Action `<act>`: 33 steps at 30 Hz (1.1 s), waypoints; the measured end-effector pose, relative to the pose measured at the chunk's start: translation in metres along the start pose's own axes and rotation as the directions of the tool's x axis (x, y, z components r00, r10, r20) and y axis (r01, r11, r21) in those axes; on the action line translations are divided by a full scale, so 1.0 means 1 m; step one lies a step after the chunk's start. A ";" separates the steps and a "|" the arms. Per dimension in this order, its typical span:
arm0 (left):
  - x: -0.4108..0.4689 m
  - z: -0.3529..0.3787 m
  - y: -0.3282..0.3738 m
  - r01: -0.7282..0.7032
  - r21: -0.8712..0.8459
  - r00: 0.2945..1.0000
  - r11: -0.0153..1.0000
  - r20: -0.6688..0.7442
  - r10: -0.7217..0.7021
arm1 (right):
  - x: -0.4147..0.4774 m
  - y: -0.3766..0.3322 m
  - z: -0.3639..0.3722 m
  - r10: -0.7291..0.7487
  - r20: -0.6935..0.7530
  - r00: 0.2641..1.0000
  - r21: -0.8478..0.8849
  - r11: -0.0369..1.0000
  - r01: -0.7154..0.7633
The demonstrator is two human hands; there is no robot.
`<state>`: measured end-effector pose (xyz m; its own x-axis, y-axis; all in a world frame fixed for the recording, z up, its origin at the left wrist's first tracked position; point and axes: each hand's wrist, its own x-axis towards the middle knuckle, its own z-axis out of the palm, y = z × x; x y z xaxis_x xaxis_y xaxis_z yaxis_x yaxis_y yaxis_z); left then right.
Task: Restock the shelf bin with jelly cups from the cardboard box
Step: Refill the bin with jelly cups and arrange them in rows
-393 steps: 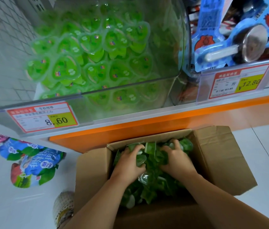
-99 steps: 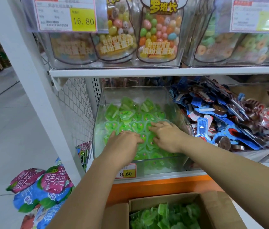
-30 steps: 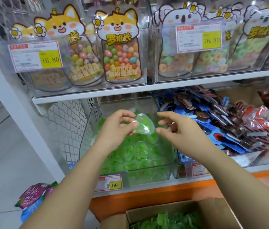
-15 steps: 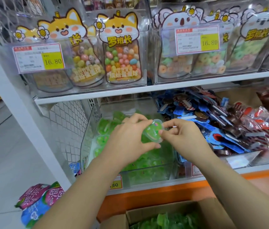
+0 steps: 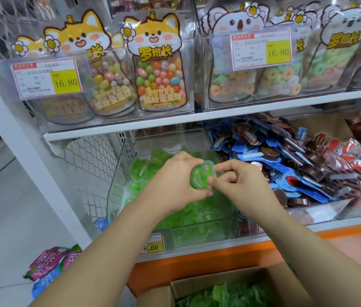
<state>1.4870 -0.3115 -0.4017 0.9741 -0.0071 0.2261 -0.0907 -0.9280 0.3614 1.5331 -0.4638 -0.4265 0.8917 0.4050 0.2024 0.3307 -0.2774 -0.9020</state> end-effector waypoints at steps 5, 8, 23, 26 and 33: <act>0.002 0.012 -0.008 0.111 0.167 0.992 0.980 0.033 -0.118 | 0.007 0.006 -0.023 -0.047 -0.060 0.997 -0.223 0.974 0.033; 0.004 0.030 -0.005 0.099 0.293 0.984 0.951 0.114 -0.138 | 0.005 0.011 -0.032 -0.053 -0.034 0.998 -0.354 0.934 0.037; 0.029 0.071 -0.007 0.029 0.488 0.984 0.872 0.139 -0.111 | 0.001 0.015 -0.029 -0.069 0.086 0.994 -0.390 0.916 0.097; 0.030 0.071 -0.008 0.024 0.491 0.984 0.871 0.142 -0.107 | 0.002 0.018 -0.030 -0.075 0.086 0.993 -0.386 0.917 0.103; 0.020 0.067 -0.025 -0.071 0.354 0.961 0.932 0.273 -0.030 | 0.002 0.021 -0.029 -0.083 0.088 0.993 -0.381 0.918 0.110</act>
<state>1.5221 -0.3137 -0.4665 0.9959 -0.0806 -0.0407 -0.0806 -0.9967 0.0002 1.5509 -0.4938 -0.4343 0.8304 0.5020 0.2417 0.5197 -0.5418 -0.6606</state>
